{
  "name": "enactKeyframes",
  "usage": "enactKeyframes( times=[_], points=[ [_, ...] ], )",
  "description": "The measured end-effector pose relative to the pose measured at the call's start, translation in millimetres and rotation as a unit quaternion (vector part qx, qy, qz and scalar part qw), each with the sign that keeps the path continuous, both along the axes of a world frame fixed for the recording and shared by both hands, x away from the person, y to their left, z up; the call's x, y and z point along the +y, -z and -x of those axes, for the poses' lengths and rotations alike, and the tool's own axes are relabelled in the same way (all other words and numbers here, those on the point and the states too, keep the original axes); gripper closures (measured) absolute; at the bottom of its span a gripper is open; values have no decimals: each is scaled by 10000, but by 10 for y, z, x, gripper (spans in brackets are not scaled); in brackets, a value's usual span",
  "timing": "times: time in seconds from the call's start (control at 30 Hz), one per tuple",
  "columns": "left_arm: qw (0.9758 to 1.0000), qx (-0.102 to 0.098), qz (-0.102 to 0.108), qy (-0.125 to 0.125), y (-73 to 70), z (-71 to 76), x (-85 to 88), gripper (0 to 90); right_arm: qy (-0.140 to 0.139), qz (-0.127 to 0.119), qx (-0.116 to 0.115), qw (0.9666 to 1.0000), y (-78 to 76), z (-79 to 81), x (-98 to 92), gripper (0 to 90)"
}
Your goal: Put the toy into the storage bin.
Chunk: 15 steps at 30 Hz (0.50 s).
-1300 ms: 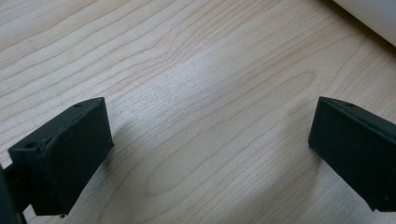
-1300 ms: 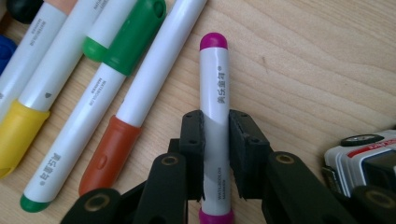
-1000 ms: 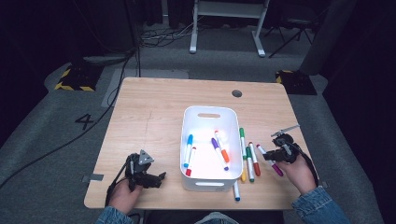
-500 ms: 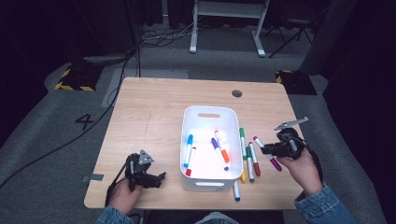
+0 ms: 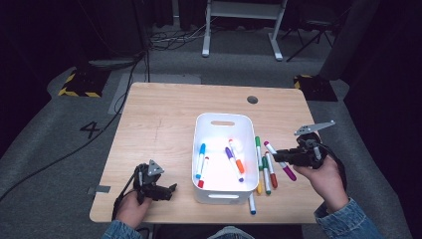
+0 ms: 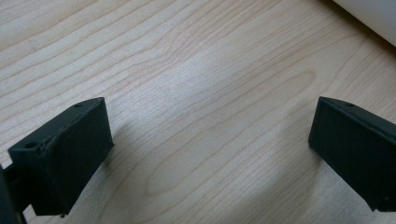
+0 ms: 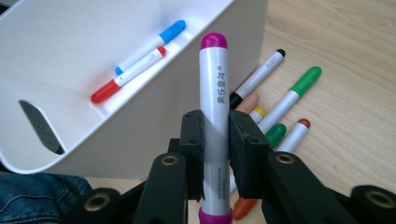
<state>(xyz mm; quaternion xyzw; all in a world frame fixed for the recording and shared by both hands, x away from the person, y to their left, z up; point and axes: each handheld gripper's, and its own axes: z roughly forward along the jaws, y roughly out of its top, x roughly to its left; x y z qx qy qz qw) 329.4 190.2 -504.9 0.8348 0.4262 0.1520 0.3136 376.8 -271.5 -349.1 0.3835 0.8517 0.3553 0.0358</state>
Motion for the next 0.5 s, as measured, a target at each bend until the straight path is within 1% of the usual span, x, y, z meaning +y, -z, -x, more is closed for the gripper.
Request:
enactKeyframes(
  times=[0.07, 0.3, 0.5],
  points=[
    [10000, 0, -3, 2, 0, 0, 0, 0, -60, -44, -13, 10000, -38, 17, 27, 768],
    [10000, 17, -4, -6, -3, 3, 0, 0, -244, -39, -140, 9996, -139, 64, 140, 768],
    [10000, 14, -3, -7, -2, 3, 0, 0, -461, -5, -198, 9987, -209, 101, 319, 767]
  ],
)
